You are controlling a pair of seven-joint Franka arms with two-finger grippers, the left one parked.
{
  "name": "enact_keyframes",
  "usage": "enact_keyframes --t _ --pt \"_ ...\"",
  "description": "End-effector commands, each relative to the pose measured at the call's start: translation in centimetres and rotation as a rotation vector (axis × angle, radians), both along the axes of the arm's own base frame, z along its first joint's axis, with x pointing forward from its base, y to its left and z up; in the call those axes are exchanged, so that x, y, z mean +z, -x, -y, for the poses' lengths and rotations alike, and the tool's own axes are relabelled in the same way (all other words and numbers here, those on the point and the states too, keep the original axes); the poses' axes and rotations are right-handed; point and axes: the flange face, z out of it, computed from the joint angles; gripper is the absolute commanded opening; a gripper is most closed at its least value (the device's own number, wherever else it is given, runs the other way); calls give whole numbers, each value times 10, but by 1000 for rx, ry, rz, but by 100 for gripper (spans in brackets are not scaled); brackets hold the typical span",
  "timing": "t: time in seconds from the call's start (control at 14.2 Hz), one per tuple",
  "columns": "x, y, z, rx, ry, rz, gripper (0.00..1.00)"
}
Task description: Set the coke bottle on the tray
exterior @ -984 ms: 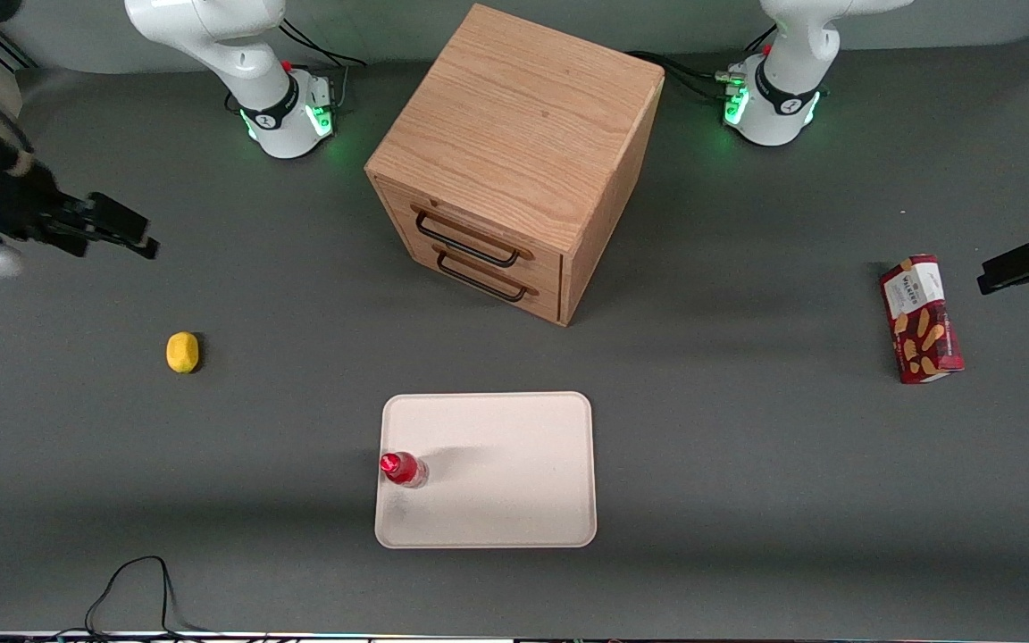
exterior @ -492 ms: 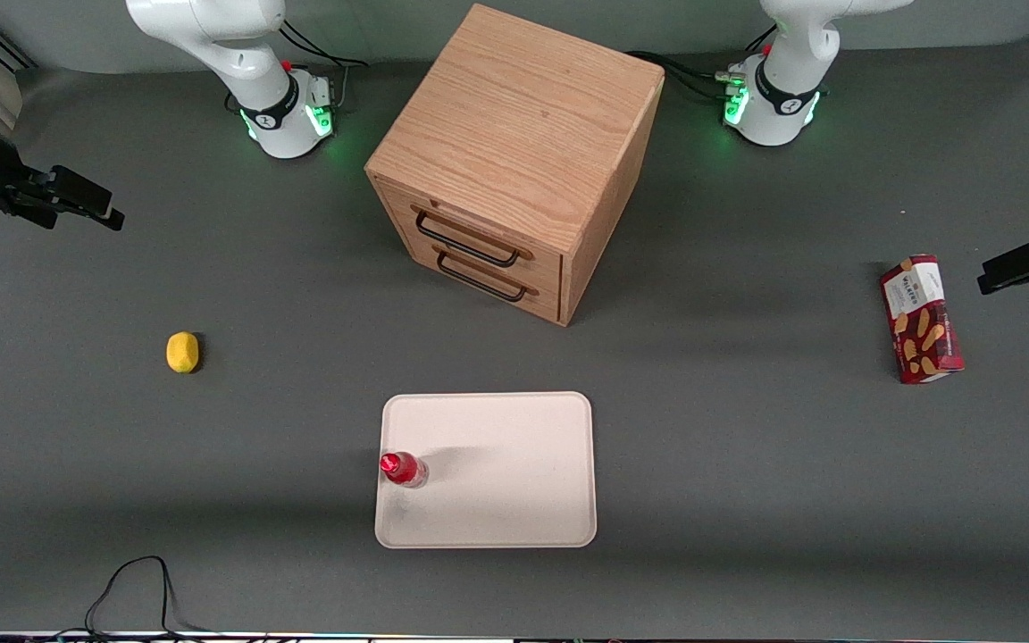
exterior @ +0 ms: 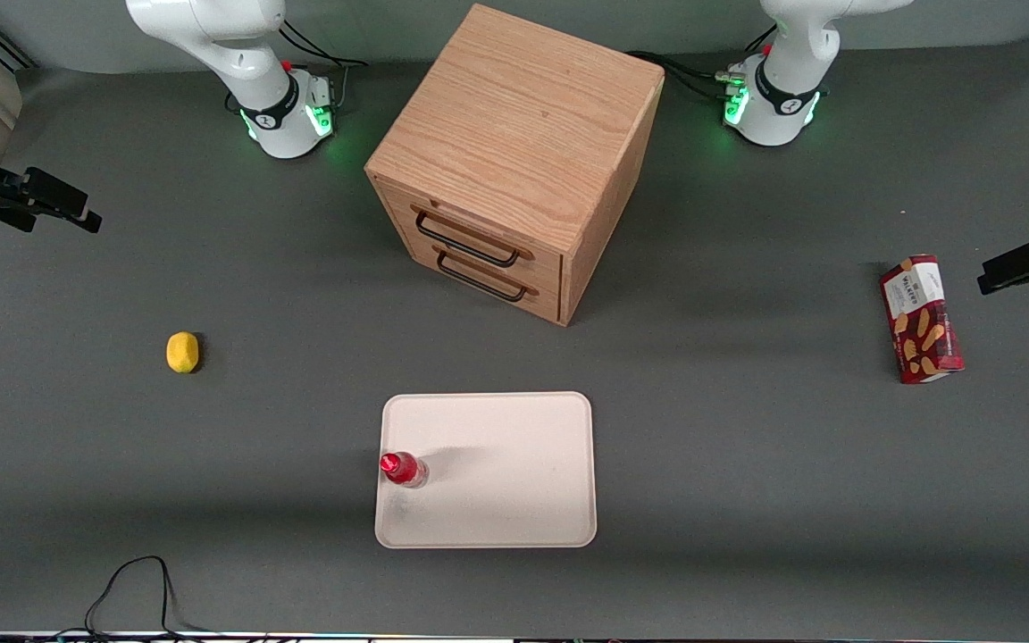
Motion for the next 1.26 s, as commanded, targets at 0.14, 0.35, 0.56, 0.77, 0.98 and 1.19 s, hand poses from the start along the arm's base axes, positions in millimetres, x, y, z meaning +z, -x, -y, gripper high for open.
enact_keyframes --t 0.14,0.35,0.56,0.77,0.98,1.19 --pt "5 -14 -5 35 51 31 100" --pt "5 -13 -5 34 50 31 100" --pt "5 -13 -5 35 50 31 100" --pt "5 -13 -3 37 52 31 100" --pt "5 -12 -2 37 69 30 100" --pt "6 -13 -2 40 70 32 100"
